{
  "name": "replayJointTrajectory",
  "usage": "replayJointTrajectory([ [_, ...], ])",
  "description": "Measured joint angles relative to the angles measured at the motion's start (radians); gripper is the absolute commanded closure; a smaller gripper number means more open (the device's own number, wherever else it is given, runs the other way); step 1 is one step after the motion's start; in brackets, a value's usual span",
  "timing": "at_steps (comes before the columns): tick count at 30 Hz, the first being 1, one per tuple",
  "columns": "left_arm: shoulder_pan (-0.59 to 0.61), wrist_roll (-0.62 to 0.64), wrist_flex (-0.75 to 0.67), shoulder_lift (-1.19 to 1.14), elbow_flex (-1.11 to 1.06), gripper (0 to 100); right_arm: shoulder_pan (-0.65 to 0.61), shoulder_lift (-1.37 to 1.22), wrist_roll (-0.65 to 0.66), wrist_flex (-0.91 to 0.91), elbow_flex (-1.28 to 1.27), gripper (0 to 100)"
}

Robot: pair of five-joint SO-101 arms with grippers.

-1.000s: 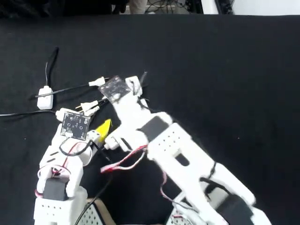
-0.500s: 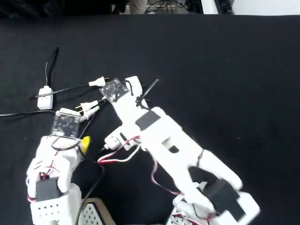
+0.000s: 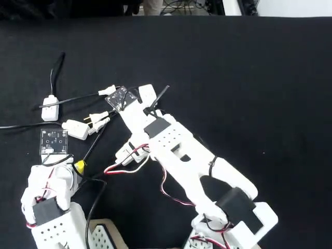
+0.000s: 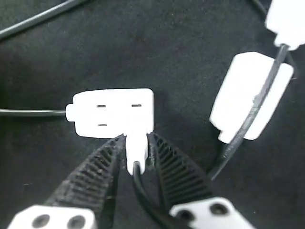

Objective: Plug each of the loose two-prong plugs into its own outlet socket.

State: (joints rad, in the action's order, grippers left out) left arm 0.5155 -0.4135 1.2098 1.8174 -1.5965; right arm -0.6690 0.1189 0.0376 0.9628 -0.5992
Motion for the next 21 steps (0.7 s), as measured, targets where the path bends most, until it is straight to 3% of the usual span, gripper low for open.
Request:
replayJointTrajectory([
  [9, 0.000, 0.000, -0.043, 0.000, -0.060, 71, 0.023, 0.038, 0.000, 0.083, 0.064, 98.7],
  [21, 0.000, 0.000, -0.043, 0.000, -0.060, 71, 0.023, 0.006, 0.043, 0.002, 0.064, 98.7],
])
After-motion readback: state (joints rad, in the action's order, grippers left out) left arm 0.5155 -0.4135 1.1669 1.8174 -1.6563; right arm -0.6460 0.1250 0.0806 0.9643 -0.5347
